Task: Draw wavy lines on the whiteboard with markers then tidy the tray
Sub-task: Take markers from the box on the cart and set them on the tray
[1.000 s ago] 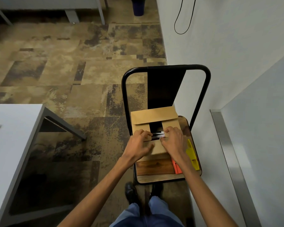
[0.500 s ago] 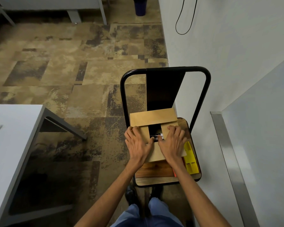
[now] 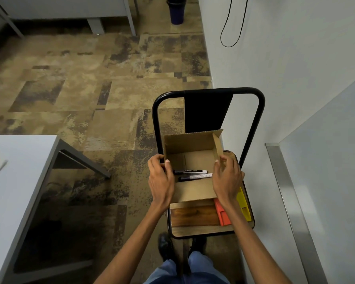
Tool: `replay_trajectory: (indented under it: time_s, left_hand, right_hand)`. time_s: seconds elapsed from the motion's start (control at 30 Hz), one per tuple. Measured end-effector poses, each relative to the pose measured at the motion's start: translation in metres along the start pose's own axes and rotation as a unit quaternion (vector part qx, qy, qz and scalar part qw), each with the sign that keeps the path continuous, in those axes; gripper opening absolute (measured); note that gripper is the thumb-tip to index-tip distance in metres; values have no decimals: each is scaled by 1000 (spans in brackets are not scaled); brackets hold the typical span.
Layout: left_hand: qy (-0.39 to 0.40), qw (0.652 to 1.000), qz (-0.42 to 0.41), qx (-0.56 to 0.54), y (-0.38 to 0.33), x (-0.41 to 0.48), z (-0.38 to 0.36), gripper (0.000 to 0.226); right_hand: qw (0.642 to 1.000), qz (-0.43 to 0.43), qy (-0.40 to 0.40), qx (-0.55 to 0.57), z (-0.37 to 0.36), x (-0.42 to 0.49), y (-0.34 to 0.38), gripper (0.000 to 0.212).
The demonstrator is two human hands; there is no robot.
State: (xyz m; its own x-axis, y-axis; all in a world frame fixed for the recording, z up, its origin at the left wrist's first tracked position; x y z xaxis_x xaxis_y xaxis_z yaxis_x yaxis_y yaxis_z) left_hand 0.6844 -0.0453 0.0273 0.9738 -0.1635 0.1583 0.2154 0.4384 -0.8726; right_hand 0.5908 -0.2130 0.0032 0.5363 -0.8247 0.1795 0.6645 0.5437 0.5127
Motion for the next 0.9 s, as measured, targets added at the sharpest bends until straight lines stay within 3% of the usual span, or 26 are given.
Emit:
replay_trajectory:
  time_s: [0.23, 0.47, 0.57, 0.67, 0.77, 0.9]
  left_hand:
    - [0, 987, -17, 157, 18, 15, 10, 30]
    - [38, 961, -12, 274, 44, 10, 8, 37]
    - [51, 964, 8, 261, 47, 9, 0, 38]
    - [126, 972, 23, 198, 56, 7, -9, 39]
    - [157, 980, 66, 105, 59, 2, -14, 37]
    - [159, 980, 60, 106, 53, 3, -8, 35]
  right_hand:
    - [995, -62, -51, 57, 14, 12, -11, 19]
    - [993, -105, -48, -13, 4, 12, -32, 47]
    - [989, -131, -29, -61, 0, 10, -39, 36]
    - [990, -116, 21, -77, -7, 9, -44, 20]
    - [987, -125, 93, -40, -13, 6, -42, 37]
    - [985, -124, 107, -54, -13, 11, -42, 39]
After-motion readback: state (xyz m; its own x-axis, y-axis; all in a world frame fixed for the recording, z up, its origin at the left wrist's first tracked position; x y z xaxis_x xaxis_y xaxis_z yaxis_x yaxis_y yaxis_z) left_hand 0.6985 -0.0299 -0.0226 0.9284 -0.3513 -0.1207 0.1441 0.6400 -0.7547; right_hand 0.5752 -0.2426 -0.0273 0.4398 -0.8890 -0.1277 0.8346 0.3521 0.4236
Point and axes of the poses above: each hand's wrist, its own x-axis towards the middle knuckle, its own z-axis out of the back of the hand, y = z × x, the point moved 1 cm from there along x, towards the middle knuckle, and after that the axes turned 10 degrees about -x, right-handed, at the moved point
